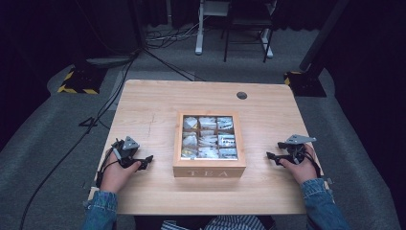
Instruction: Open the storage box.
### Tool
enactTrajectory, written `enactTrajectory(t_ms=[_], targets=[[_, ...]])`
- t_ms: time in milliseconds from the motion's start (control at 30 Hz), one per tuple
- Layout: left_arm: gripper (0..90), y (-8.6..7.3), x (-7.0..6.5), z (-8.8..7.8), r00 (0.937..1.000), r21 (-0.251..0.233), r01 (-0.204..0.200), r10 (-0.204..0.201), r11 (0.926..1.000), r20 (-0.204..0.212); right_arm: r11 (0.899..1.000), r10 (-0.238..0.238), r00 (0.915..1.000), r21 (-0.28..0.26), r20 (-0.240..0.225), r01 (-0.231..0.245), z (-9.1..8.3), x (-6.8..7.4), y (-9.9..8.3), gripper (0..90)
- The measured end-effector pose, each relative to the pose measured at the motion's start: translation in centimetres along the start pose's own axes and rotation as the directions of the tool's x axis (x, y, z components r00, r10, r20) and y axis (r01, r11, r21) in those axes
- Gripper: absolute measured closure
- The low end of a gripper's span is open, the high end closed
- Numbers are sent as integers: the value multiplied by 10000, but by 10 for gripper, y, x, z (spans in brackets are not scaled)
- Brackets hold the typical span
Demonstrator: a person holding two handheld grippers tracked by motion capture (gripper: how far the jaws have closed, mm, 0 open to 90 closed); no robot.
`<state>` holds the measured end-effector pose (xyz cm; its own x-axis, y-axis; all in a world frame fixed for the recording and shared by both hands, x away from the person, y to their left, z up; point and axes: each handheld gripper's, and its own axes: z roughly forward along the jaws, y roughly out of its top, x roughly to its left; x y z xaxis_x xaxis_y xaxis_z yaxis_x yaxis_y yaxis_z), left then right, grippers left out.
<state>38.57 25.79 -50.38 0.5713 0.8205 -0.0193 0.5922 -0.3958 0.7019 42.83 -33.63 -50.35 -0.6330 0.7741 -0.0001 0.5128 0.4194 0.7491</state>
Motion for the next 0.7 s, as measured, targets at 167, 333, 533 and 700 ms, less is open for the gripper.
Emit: enactTrajectory(t_ms=[167, 333, 533, 700], targets=[[232, 0, 0, 0, 10000, 4, -6, 6, 10000, 27, 10000, -3, 10000, 10, -17, 3, 0, -2, 0, 257], [232, 0, -1, 0, 10000, 13, 17, -17, 10000, 40, 10000, -43, 10000, 25, -55, 43, 0, -2, 0, 258], [232, 0, -1, 0, 10000, 15, 17, -17, 10000, 43, 10000, -34, 10000, 47, -30, 35, 0, -3, 0, 247], [231, 0, -1, 0, 10000, 14, 18, -18, 10000, 41, 10000, -5, 10000, 41, -19, 5, -1, -2, -1, 248]])
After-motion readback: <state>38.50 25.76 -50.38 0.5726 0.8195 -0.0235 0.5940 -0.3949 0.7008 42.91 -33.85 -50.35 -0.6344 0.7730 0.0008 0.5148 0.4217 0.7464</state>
